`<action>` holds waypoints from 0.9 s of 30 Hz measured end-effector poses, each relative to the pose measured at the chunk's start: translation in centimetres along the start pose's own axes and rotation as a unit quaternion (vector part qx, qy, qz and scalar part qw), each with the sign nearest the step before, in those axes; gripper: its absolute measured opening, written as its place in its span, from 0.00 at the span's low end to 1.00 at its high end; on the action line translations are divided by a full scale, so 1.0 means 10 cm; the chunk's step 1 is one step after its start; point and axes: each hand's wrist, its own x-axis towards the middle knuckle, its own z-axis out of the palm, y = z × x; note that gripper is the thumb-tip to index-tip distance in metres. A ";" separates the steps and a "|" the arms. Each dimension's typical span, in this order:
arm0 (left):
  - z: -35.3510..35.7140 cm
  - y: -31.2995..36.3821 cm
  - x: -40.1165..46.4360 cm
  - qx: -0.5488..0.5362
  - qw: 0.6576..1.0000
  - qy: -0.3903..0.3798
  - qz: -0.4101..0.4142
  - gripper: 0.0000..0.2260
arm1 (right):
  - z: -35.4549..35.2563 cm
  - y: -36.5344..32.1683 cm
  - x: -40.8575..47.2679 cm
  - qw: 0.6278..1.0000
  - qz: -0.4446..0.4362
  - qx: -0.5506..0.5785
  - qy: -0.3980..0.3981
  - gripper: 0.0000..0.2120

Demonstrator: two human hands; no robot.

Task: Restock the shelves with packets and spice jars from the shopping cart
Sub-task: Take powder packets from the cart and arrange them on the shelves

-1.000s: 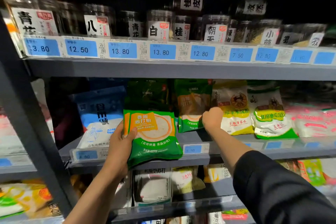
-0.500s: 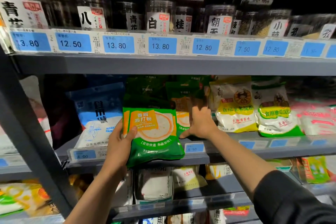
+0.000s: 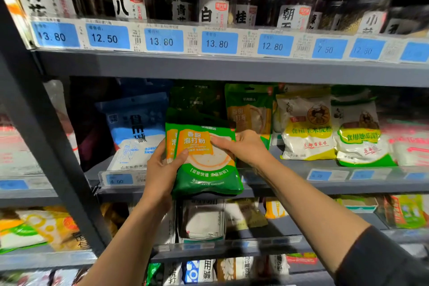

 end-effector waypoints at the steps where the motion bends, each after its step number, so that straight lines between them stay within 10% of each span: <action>1: 0.00 0.01 -0.01 -0.005 1.000 -0.001 -0.002 0.15 | 0.04 -0.02 -0.01 1.000 0.010 0.009 -0.024 0.29; 11: 0.01 -0.03 -0.05 -0.009 1.000 0.017 -0.005 0.09 | -0.15 -0.01 -0.11 0.986 -0.010 0.161 0.049 0.21; 17: 0.02 -0.04 -0.04 -0.002 1.000 0.023 -0.008 0.11 | -0.64 0.12 0.04 0.915 0.028 0.347 0.204 0.16; 22: 0.00 -0.06 -0.03 0.007 1.000 0.024 -0.002 0.12 | -0.82 0.16 0.30 0.897 0.038 0.295 0.327 0.19; 27: -0.01 -0.08 -0.01 0.014 1.000 0.025 0.002 0.11 | -0.53 0.30 0.44 0.936 0.047 0.244 0.249 0.17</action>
